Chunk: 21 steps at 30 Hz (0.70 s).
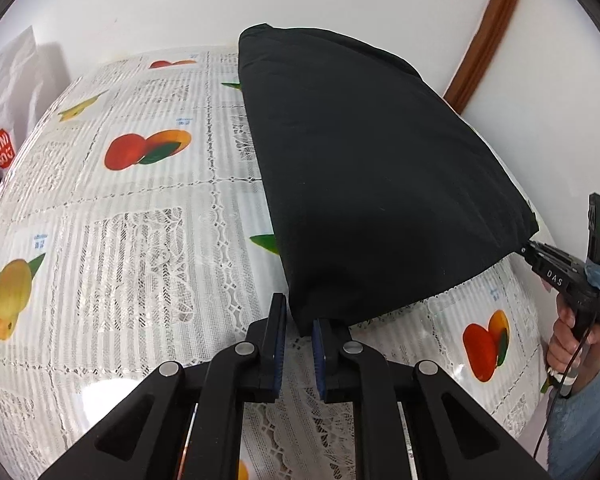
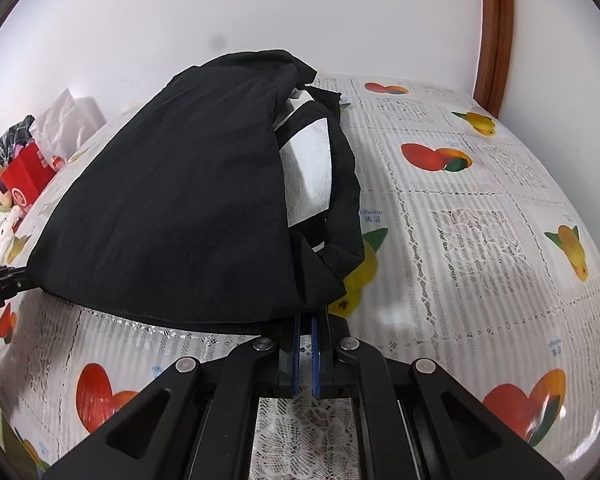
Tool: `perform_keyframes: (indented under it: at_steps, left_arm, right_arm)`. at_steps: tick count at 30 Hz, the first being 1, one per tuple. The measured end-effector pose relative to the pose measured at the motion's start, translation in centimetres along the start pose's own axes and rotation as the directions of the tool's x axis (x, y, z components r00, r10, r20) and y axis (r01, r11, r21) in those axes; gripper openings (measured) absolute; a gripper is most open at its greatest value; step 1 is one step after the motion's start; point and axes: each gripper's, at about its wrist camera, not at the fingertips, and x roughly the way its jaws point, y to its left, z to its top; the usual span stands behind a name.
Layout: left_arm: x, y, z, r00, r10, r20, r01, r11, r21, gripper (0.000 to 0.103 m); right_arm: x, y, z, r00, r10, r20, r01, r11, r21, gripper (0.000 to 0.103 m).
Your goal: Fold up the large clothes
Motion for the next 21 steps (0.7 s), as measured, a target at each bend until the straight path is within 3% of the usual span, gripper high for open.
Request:
perform_keyframes:
  at_steps: [9,12,17,21]
  left_arm:
    - [-2.5,-1.0,-1.2,1.000,0.025,0.014,-0.025,0.999,-0.026,0.014]
    - [-4.1,-1.1,-1.6,0.998,0.042,0.037,-0.041,0.998,-0.039,0.026]
    - [-7.3,-2.2,-2.2,0.992,0.083,0.100,-0.079,0.996,-0.044,0.048]
    - [-10.0,-3.5,-2.8,0.983,0.101,0.153,-0.095,0.994,-0.045,0.058]
  right_arm:
    - [-3.0,-0.6,-0.3,1.000,0.010,-0.009,-0.010,0.999,0.053,0.010]
    - [-5.0,-0.6,-0.6,1.000,-0.010,0.016,0.009,0.998,0.057,0.015]
    - [-9.3,0.2,-0.9,0.997,-0.030,0.073,0.026,0.998,0.066,0.038]
    - [-12.5,1.3,-1.1,0.990,-0.091,0.104,0.085,0.995,0.056,0.051]
